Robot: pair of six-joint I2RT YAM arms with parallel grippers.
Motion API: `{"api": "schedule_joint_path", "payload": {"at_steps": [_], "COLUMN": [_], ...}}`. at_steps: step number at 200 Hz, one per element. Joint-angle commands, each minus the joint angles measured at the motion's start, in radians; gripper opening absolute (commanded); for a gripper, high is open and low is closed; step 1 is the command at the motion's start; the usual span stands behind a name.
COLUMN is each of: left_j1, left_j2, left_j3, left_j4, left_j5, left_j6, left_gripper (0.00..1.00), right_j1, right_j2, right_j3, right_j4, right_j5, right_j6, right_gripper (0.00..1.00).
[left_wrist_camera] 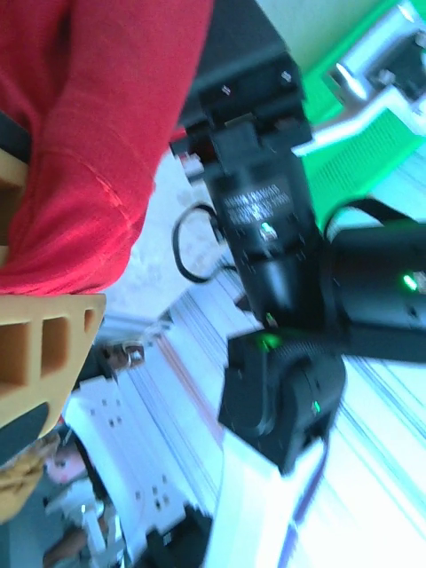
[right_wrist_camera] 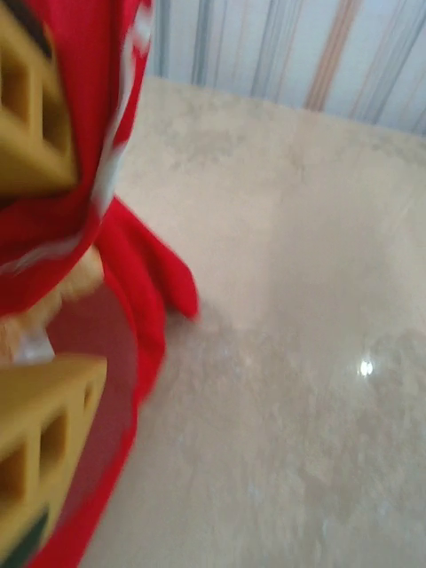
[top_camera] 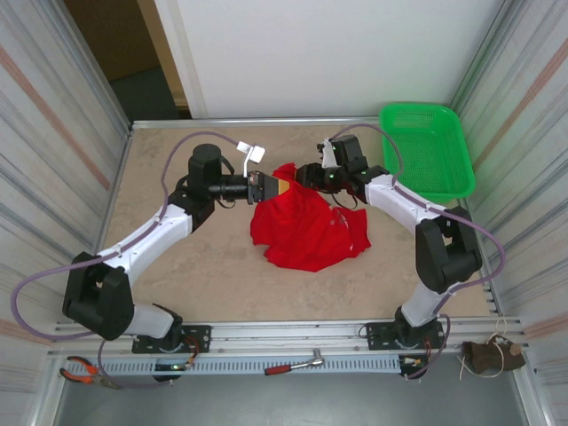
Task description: Fold the inside-out t-shirt
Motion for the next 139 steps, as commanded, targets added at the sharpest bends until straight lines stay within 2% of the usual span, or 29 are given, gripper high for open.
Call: {"api": "schedule_joint_path", "payload": {"at_steps": [1,32,56,82,139], "left_j1": [0.005,0.015,0.02,0.023,0.025], "left_j2": [-0.018,-0.011,-0.007,-0.005,0.008], "left_j3": [0.04,0.033,0.034,0.041,0.063], "left_j4": [0.229,0.274,0.285,0.295,0.3], "left_j5": [0.147,0.133,0.136,0.135,0.13], "left_j6": [-0.114,-0.155,-0.162,-0.171,-0.187], "left_gripper": [0.0,0.0,0.0,0.0,0.0], "right_j1": [-0.016,0.011,0.054,0.114,0.186], "right_j2": [-0.162,-0.478,-0.615,-0.639,-0.531], "right_j3": [-0.094,-0.211,-0.225,-0.227,-0.245], "right_j4": [-0.096,-0.203,-0.207,-0.156,-0.056], "right_j5": [0.148,0.266,0.233,0.167,0.151], "right_j6": [0.006,-0.001,-0.018,-0.051,-0.051], "right_gripper": [0.58,0.64,0.61,0.66,0.64]}}
